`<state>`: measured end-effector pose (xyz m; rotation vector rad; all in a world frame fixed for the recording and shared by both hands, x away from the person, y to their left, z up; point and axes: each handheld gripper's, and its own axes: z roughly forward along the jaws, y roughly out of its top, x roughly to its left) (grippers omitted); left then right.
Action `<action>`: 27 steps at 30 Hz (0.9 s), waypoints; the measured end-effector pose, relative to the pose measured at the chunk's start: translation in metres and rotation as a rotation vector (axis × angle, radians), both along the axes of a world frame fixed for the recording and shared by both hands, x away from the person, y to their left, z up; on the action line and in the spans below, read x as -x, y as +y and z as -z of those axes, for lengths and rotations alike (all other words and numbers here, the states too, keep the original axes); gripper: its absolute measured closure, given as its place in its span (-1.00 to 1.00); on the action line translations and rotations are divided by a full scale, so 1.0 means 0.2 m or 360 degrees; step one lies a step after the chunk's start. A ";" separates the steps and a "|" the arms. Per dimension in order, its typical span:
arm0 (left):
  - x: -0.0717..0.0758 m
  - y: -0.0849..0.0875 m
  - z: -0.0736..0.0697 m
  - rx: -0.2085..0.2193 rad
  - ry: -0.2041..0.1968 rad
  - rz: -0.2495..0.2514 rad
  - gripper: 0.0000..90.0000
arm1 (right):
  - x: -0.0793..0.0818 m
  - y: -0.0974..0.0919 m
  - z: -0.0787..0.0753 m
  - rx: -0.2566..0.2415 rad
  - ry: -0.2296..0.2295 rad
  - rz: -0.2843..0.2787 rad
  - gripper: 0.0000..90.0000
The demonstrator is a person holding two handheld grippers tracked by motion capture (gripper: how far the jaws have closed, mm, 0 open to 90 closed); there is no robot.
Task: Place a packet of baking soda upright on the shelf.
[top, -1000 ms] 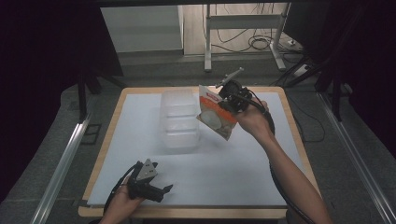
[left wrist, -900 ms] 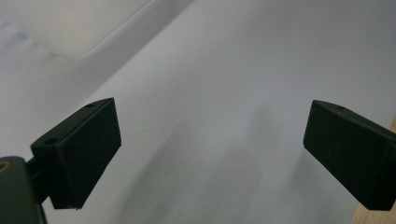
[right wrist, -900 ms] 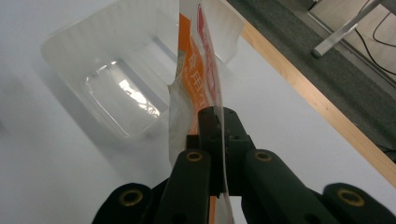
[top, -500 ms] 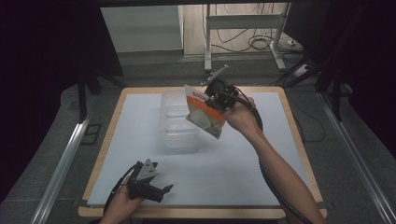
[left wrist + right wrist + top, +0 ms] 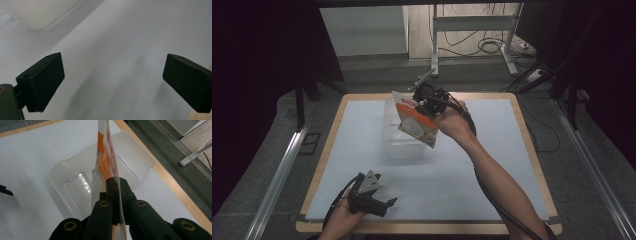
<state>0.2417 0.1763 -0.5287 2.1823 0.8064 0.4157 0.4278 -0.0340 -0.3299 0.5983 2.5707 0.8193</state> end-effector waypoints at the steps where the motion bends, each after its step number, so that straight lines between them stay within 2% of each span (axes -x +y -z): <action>1: 0.00 0.00 0.00 0.0000 0.0001 0.0000 -0.91 | 0.00 0.02 0.00 0.0002 0.0000 -0.0006 0.99; 16: 0.00 0.00 0.00 0.0003 0.0000 0.0001 -0.91 | 0.00 0.21 0.03 0.0001 0.0015 -0.0089 0.99; 27: 0.00 0.00 0.00 0.0003 -0.0001 0.0000 -0.91 | -0.01 0.26 0.09 0.0022 0.0046 -0.0113 0.98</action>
